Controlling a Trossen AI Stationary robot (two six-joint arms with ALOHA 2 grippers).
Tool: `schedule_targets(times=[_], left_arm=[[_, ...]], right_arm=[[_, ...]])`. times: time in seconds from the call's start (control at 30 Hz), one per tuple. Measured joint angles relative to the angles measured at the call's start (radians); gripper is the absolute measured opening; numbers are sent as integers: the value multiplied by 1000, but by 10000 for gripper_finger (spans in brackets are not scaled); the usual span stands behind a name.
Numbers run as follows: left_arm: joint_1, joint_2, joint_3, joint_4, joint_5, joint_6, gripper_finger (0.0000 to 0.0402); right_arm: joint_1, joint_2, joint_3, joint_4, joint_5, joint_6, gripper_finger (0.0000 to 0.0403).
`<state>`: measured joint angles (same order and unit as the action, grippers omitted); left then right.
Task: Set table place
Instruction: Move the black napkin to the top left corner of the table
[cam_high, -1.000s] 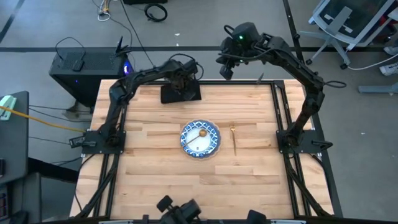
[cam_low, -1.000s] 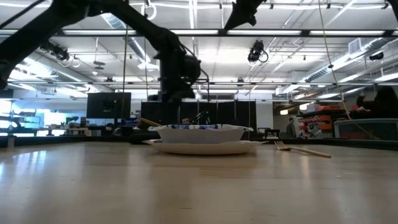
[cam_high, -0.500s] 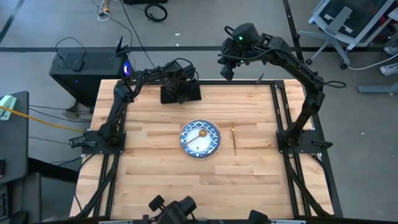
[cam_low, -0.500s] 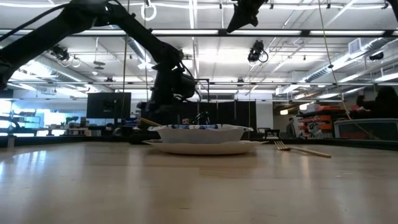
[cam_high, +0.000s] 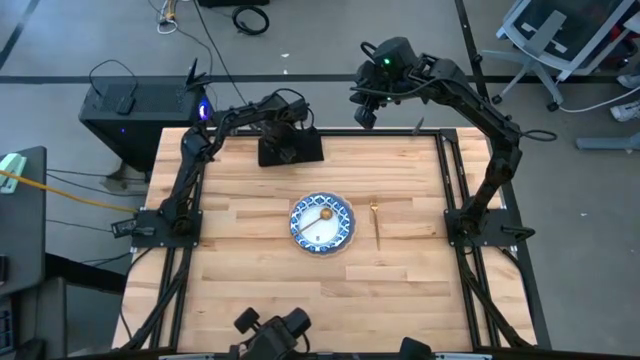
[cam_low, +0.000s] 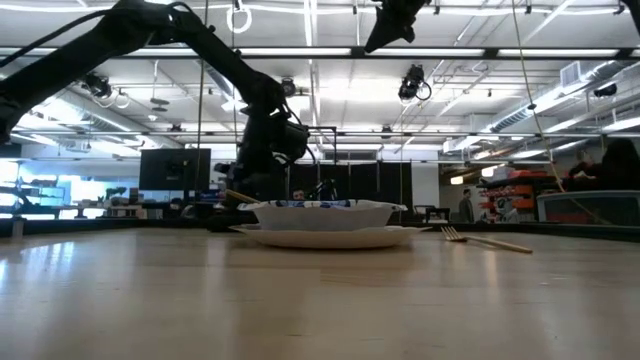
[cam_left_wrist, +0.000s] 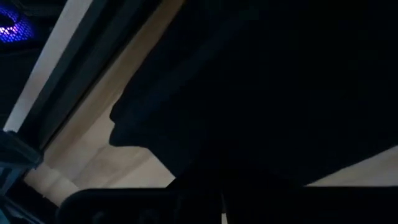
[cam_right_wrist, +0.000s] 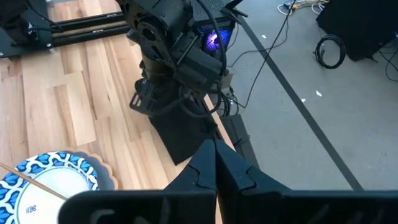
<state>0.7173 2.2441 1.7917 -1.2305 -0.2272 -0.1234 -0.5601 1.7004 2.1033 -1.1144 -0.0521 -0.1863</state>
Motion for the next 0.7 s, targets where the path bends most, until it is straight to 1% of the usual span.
schedule_targets(times=[0.3,0.4,0.57,0.7], left_arm=[[-11,65,1,-2,4,10,3],[-9,71,2,-35,3,48,2],[3,74,1,-92,-49,80,2],[21,74,1,-124,-72,134,2]], right_arm=[[0,0,0,1,0,0,0],[0,0,0,1,0,0,0],[0,0,0,2,0,0,0],[0,0,0,3,0,0,0]])
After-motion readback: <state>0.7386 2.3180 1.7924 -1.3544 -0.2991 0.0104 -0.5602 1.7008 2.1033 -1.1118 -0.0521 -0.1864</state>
